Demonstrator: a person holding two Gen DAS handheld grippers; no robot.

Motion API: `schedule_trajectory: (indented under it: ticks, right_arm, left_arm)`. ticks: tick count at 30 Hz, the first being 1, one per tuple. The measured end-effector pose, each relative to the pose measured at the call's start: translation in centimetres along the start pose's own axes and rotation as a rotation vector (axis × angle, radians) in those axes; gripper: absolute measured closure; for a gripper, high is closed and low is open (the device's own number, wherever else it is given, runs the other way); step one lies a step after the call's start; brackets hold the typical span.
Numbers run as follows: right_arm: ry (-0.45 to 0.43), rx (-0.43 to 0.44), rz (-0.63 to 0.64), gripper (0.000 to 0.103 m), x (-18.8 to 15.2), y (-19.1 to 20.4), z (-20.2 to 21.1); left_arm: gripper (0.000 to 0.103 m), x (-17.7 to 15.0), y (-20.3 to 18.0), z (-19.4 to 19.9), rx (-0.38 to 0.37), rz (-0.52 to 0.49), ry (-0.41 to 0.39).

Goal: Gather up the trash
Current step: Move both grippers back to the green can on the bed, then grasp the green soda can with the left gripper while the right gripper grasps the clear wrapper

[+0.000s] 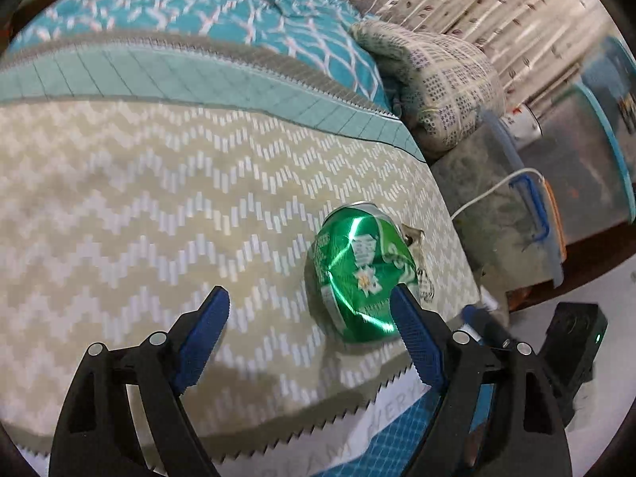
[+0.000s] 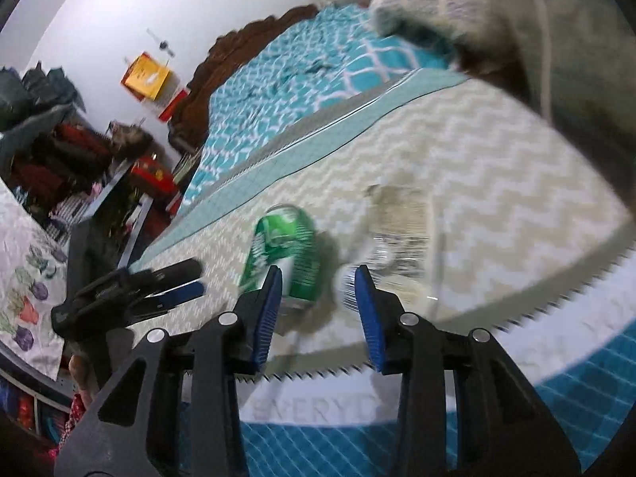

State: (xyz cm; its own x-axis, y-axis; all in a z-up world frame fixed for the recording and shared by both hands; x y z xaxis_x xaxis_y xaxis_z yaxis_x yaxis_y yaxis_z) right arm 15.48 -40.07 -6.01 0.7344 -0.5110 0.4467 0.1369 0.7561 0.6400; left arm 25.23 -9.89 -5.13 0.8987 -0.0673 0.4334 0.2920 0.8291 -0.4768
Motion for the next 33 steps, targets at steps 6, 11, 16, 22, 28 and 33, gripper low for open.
schedule_trajectory:
  ticks: [6, 11, 16, 22, 28, 33]
  right_arm:
    - [-0.031, -0.049, -0.053, 0.061, 1.5, -2.1, -0.5]
    - [-0.044, -0.081, -0.151, 0.061, 2.7, -6.4, -0.4]
    - [0.004, -0.060, -0.195, 0.061, 2.7, -8.1, -2.1]
    - [0.034, -0.017, -0.198, 0.060, 2.6, -8.1, -3.2]
    - [0.047, 0.119, -0.236, 0.066, 2.6, -8.3, -3.2]
    - [0.100, 0.189, -0.242, 0.070, 2.2, -7.7, -4.3]
  left_arm:
    - [0.025, 0.7, -0.6, -4.0, -0.113, 0.029, 0.073]
    - [0.025, 0.6, -1.8, -6.1, -0.211, 0.067, 0.090]
    - [0.043, 0.4, -3.6, -7.3, -0.214, 0.055, 0.105]
    - [0.066, 0.4, -5.3, -8.0, -0.193, 0.034, 0.100]
    - [0.076, 0.2, -6.1, -7.5, -0.167, 0.014, 0.089]
    - [0.085, -0.3, -6.8, -6.9, -0.162, -0.014, 0.088]
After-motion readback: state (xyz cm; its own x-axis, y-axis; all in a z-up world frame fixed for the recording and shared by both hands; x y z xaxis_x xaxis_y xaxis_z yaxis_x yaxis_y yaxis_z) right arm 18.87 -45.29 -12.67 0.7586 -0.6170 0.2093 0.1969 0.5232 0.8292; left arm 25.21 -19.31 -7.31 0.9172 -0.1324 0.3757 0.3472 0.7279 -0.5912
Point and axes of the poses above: each gripper's, at about its wrist camera, not at the fingertips, and z roughly against the way its jaws point, y to its left, x to its top, the point moved 1 cm from there along -z, roughly the way its jaws point, and after that the axes turned 7 degrees about -z, right-handed, at the moved point
